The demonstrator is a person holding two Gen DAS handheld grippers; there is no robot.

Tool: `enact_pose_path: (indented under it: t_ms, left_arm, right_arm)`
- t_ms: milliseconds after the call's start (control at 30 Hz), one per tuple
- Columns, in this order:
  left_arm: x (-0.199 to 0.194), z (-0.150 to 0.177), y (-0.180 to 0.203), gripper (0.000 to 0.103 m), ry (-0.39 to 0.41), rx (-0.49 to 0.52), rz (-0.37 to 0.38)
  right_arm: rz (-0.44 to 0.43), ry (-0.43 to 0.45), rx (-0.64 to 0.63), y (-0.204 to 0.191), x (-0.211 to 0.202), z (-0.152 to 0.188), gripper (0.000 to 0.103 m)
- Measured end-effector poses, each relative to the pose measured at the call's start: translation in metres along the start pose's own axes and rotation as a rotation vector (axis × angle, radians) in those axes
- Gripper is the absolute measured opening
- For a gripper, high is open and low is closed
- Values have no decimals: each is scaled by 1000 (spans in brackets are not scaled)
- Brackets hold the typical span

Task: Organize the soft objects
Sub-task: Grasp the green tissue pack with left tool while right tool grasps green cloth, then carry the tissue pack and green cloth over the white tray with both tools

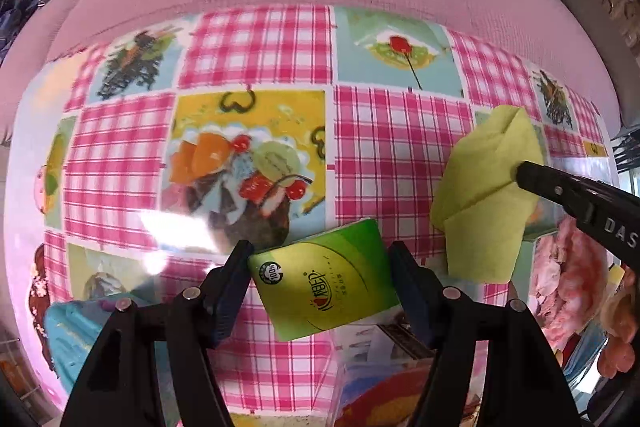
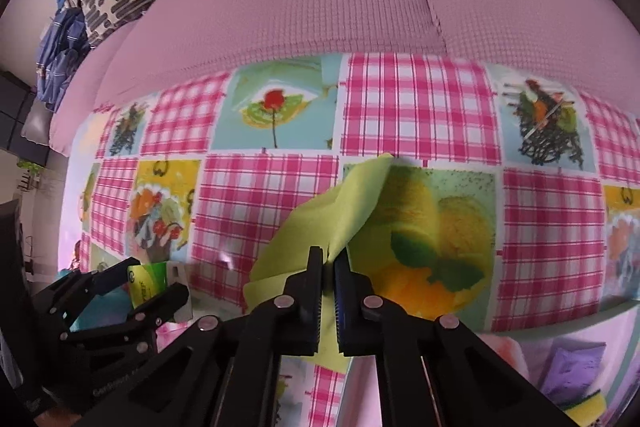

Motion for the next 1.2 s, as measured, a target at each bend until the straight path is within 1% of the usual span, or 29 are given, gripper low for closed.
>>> enact_pose_path:
  t_ms: [133,333,567,767,933,1067,1200]
  left_arm:
    - [-28,1,-1,70,33,5,-15]
    - [-79,4,8,70,96,11,-23]
    - [-139,24,34,70,169,33,-26]
    - [-175,46,61,70,208,60,-20]
    - [-184,68,88,70,218,94,-8]
    - [-187,86,115,70,220,128,8]
    - [-185,96,141,70,218,161,23]
  right_arm:
    - [-2,30,-11,-4,-29,3,6]
    - [5,97,-30,-5,-94,12,5]
    - [11,178,-52,-1,-175,35,5]
    - [15,232,-56,7,-232,63,5]
    - [31,240,-38,26,-257,90,5]
    - [47,236,-13,49,-268,109,5]
    - [66,230,14,75,-274,124,5]
Point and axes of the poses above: each gripper's, at about its wrist camera, not at the fingertips, and x roughly the way its jaws point, y to its right, z to its underside, the point moved 6 cm from there along x, roughly the way its jaws point, and after that the axes turned 6 degrees about x, right-handed, at the moved point
